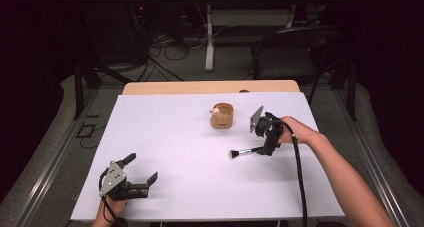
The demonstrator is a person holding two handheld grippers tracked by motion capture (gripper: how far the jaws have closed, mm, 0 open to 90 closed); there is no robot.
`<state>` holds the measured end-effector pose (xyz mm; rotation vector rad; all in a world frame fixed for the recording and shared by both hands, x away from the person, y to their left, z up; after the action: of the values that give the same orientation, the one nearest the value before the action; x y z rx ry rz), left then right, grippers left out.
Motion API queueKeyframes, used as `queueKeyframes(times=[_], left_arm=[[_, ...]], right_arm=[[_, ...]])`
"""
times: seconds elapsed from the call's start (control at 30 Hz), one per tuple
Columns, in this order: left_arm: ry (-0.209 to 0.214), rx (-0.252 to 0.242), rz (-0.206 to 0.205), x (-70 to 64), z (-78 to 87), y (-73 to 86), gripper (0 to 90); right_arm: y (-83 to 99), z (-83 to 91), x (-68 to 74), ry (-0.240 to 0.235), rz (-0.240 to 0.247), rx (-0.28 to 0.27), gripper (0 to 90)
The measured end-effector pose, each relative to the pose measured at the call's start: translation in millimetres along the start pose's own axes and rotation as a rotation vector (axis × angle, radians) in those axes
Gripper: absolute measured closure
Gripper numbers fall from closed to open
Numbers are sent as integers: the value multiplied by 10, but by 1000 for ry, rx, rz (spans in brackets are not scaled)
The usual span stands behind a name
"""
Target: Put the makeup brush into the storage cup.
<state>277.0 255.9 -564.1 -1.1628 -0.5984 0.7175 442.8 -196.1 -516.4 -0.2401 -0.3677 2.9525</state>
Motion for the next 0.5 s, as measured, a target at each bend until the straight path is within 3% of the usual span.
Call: queueKeyframes(times=[0.2, 0.33, 0.5], left_arm=[[6, 10, -4, 0, -6, 0, 0], [4, 10, -2, 1, -6, 0, 0], [5, 10, 1, 0, -11, 2, 0]], right_arm=[[-101, -97, 34, -33, 64, 69, 0], [-129, -135, 37, -30, 90, 97, 3], [-181, -153, 67, -35, 150, 129, 100]])
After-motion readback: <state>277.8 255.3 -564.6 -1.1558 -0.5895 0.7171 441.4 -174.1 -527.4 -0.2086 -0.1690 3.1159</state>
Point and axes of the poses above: each handheld gripper's, and its own axes: z roughly backward along the jaws, y roughly out of its underside, x roughly to its left, the point moved 1 cm from there along -z, roughly forward along the jaws, and after that the axes turned 3 degrees about x, right-handed, at the moved point
